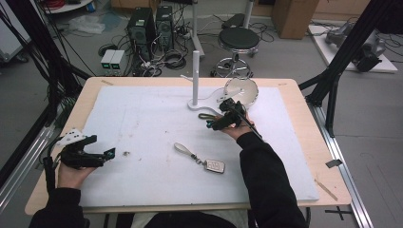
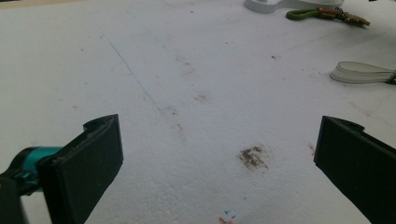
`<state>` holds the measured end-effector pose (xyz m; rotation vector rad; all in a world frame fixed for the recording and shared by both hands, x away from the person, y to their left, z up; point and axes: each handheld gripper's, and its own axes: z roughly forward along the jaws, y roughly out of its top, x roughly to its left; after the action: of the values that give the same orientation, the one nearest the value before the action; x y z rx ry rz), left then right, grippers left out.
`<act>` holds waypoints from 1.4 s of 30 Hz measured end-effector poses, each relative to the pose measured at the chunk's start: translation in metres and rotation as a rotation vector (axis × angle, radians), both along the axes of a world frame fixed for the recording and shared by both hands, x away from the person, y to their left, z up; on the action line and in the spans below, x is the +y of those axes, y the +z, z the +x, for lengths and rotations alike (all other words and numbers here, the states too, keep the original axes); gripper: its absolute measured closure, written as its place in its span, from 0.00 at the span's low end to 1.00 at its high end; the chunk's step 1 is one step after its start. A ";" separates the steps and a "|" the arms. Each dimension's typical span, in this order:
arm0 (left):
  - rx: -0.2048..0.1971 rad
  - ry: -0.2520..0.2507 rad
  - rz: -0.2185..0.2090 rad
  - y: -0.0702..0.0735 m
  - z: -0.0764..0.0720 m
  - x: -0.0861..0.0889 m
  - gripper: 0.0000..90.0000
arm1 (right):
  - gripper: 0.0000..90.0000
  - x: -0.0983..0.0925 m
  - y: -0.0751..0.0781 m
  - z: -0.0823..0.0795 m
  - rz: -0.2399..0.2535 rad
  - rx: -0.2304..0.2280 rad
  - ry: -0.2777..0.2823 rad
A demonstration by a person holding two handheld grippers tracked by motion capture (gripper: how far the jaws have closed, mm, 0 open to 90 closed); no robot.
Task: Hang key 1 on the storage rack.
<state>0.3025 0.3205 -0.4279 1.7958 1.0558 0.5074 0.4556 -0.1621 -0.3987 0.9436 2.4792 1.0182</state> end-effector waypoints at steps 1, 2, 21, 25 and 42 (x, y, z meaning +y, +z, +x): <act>0.000 -0.001 0.000 0.000 0.000 0.000 0.02 | 0.04 0.000 -0.001 0.001 -0.004 0.005 -0.004; 0.000 -0.001 -0.001 0.000 0.000 0.000 0.02 | 0.04 0.000 -0.003 0.002 -0.011 0.011 -0.004; 0.004 -0.007 -0.001 -0.001 0.001 0.000 0.02 | 0.05 0.009 -0.025 0.020 -0.051 0.079 0.010; 0.003 -0.006 -0.004 -0.001 0.001 0.000 0.02 | 0.05 0.011 -0.031 0.023 -0.058 0.099 0.008; 0.005 -0.012 0.000 -0.002 0.002 -0.001 0.02 | 0.50 0.001 -0.035 0.032 -0.049 0.146 -0.061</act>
<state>0.3046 0.3197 -0.4294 1.8028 1.0479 0.4956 0.4877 -0.1614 -0.4339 1.1078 2.5619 0.8949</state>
